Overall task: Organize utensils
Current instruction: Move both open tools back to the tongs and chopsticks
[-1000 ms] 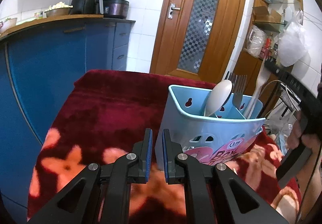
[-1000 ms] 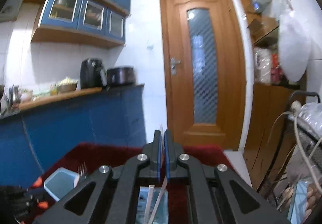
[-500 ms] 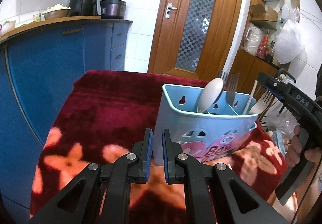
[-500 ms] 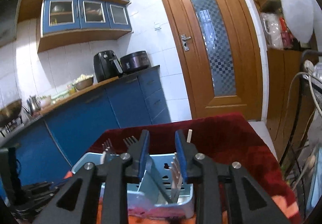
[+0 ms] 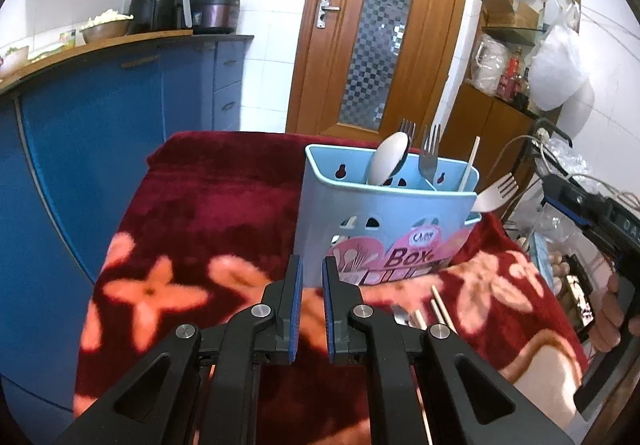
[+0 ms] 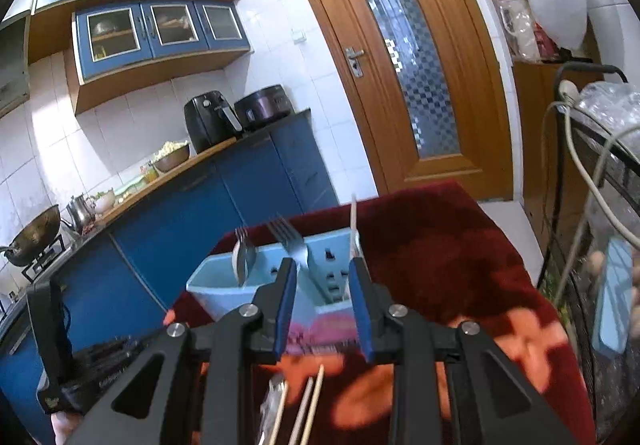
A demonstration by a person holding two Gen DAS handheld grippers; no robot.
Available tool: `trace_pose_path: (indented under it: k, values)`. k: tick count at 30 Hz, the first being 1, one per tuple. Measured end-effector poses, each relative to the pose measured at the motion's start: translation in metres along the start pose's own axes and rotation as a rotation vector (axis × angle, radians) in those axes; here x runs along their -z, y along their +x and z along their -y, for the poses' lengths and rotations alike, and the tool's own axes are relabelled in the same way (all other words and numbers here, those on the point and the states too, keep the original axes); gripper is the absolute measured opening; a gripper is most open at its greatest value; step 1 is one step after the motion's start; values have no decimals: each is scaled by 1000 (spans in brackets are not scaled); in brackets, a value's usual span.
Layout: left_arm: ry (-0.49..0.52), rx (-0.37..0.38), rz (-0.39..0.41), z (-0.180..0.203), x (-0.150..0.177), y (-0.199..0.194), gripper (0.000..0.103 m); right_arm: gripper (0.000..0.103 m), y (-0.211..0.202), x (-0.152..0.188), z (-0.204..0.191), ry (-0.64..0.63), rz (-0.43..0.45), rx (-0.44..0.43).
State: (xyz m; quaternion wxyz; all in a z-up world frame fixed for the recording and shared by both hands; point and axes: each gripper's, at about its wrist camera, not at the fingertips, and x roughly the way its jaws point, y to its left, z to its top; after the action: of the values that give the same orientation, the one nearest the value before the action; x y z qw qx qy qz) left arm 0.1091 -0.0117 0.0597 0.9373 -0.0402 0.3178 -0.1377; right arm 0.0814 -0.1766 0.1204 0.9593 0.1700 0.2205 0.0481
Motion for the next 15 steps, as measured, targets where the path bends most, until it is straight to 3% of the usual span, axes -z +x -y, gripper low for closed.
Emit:
trace_pose_path:
  k: [8, 15]
  values:
    - [7, 31, -43, 11, 15, -9, 9, 30, -12, 29, 3, -4, -104, 30]
    - [2, 83, -125, 23, 31, -5, 9, 30, -18, 58, 9, 7, -180, 44]
